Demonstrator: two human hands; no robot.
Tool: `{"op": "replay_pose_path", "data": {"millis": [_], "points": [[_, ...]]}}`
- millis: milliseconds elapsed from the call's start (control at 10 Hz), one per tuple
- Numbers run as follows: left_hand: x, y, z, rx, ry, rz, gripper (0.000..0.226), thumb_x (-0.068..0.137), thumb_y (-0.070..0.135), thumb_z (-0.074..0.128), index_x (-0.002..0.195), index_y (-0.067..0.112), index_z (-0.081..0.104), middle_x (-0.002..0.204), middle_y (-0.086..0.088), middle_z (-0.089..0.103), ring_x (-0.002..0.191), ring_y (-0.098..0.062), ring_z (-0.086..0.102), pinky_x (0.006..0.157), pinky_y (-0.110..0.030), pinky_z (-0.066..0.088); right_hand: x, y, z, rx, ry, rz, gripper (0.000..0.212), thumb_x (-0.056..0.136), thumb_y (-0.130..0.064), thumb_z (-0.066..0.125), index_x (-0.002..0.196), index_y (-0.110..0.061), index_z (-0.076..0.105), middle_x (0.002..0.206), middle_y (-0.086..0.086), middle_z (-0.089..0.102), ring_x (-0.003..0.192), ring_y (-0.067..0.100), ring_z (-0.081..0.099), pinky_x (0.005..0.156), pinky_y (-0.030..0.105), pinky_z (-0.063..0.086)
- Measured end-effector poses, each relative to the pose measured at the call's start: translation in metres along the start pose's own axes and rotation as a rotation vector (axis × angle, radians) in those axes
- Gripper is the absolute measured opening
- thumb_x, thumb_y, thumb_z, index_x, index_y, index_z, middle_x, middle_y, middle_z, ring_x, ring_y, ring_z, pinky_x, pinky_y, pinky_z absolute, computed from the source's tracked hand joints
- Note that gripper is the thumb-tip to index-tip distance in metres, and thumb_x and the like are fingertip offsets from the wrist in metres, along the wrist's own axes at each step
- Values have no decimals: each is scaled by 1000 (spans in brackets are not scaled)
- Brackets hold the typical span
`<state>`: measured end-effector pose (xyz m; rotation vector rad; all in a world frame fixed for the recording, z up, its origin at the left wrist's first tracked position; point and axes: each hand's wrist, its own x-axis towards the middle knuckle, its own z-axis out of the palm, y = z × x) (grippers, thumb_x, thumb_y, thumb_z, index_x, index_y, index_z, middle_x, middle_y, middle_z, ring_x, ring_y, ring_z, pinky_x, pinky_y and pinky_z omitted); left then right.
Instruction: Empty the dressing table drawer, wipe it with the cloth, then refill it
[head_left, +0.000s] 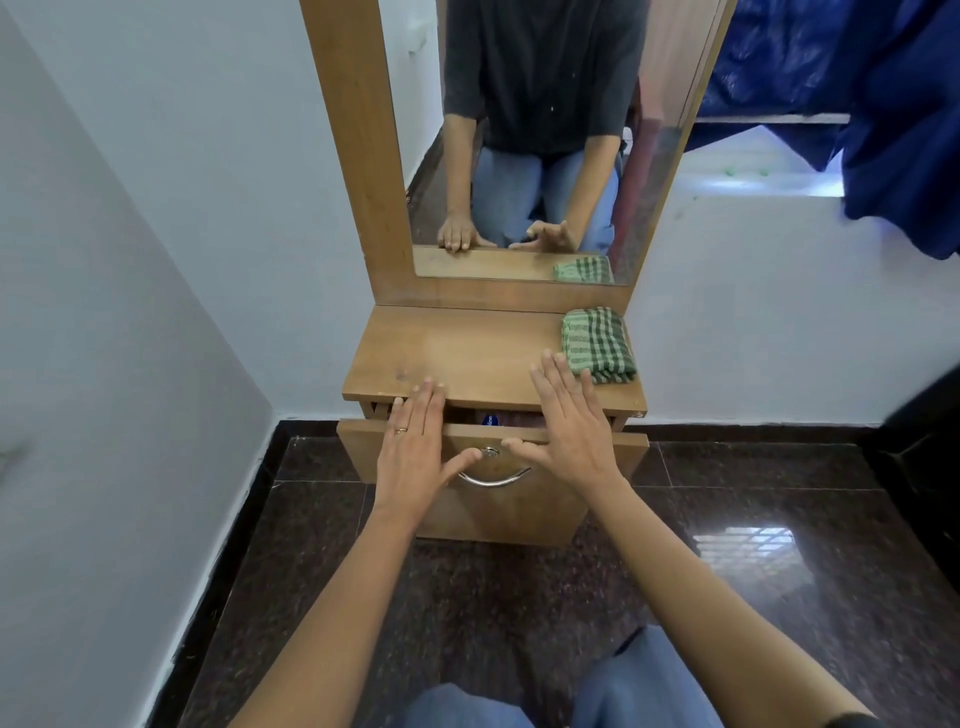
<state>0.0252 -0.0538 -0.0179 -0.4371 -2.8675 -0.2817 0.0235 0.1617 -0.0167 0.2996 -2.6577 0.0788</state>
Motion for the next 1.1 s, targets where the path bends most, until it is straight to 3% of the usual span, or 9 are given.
{"op": "replay_pose_path", "data": {"millis": [200,300,500,600,700,800,900,1100], "points": [[24,-1,3,30,41,21,93,82,64,55,146,-1,37,152,-18,37,142,-32,34,120,-46,19,15,7,13,-90,74,34,86,83,-62,56,142,-2,40,151,16,34,142,26,26,119,41,6],[29,-2,4,51,43,12,92,84,64,54,146,-2,36,152,-18,37,142,-32,35,120,-47,20,21,10,17,-147,91,3,91,74,-53,72,143,-2,40,151,16,35,142,27,26,119,42,5],[31,-3,5,57,44,5,91,88,65,46,149,0,30,156,-16,31,146,-30,27,122,-42,12,25,5,18,-230,72,-29,90,70,-44,79,141,-2,44,150,16,38,139,27,35,117,45,12],[28,-2,-1,52,45,1,91,89,68,37,151,2,26,158,-15,27,147,-28,24,122,-39,8,21,0,17,-146,67,7,89,74,-42,77,144,-1,38,152,17,31,142,29,28,118,44,10],[28,-2,-9,8,101,3,89,90,67,31,151,2,28,158,-15,28,147,-27,24,122,-40,9,18,3,10,-48,50,5,88,86,-53,59,149,-2,25,158,16,16,147,28,11,120,41,2],[36,-2,-22,-31,179,5,82,95,64,27,151,3,28,158,-16,28,147,-28,24,122,-41,11,24,9,-7,47,131,87,80,93,-48,51,150,-2,20,159,15,9,148,24,3,121,39,-1],[52,1,-31,-63,277,-2,75,99,56,24,151,3,28,158,-15,27,147,-28,23,122,-39,7,37,16,-20,53,230,162,76,95,-43,50,150,-1,19,158,17,10,147,25,2,121,39,0],[103,8,-44,-165,473,47,68,100,47,30,151,1,27,158,-17,25,148,-29,19,121,-44,11,82,32,-36,65,363,144,71,97,-39,42,149,2,18,157,18,9,147,26,4,121,40,0]]}}
